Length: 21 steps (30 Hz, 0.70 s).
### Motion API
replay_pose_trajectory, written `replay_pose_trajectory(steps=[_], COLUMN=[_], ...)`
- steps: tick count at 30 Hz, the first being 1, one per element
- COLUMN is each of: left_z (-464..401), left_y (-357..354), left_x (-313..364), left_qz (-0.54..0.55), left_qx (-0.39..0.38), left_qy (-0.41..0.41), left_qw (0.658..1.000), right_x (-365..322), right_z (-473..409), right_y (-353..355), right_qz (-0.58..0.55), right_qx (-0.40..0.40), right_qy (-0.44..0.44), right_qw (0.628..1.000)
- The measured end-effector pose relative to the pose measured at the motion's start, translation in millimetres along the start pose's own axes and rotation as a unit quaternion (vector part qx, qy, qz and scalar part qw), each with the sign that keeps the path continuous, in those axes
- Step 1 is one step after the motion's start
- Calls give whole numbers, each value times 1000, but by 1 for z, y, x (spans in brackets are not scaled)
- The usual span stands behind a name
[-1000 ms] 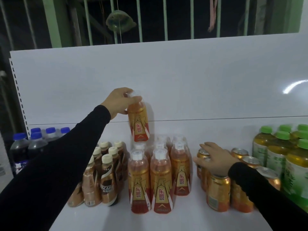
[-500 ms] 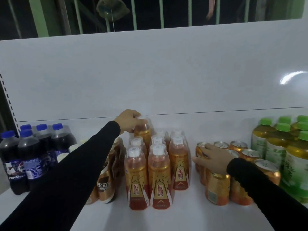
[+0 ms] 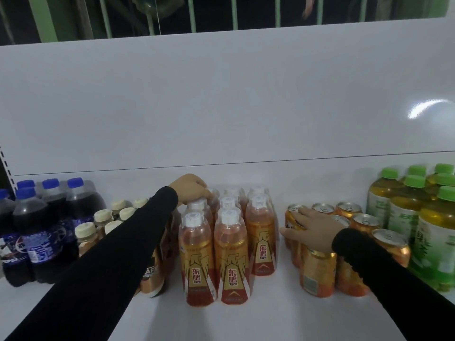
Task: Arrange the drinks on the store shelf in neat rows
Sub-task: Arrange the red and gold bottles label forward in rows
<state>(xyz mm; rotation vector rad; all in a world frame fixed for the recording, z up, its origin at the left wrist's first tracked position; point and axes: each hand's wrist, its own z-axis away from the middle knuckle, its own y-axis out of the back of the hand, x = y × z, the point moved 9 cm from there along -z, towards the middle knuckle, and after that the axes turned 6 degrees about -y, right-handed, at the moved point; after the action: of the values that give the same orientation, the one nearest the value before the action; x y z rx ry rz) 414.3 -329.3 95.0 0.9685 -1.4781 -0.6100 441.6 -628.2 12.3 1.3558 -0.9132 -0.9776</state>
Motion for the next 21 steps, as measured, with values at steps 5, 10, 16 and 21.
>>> replay_pose_trajectory(steps=[5,10,16,21], left_z=[-3,-6,-23,-21], left_y=[13,-4,-29,-28], left_x=[21,62,68,76], left_qz=[-1,-58,-144,-148], left_qx=[61,33,-29,-18], left_qy=[-74,-132,-92,-99], left_qw=[995,989,985,984], right_x=[1,0,2,2], right_z=[-3,-1,-5,-5], right_y=[-3,-1,-1,-1], right_qz=[2,-18,-31,-32], right_qx=[-8,-3,12,5], right_qy=[1,1,-7,-6], right_qw=[1000,1000,999,999])
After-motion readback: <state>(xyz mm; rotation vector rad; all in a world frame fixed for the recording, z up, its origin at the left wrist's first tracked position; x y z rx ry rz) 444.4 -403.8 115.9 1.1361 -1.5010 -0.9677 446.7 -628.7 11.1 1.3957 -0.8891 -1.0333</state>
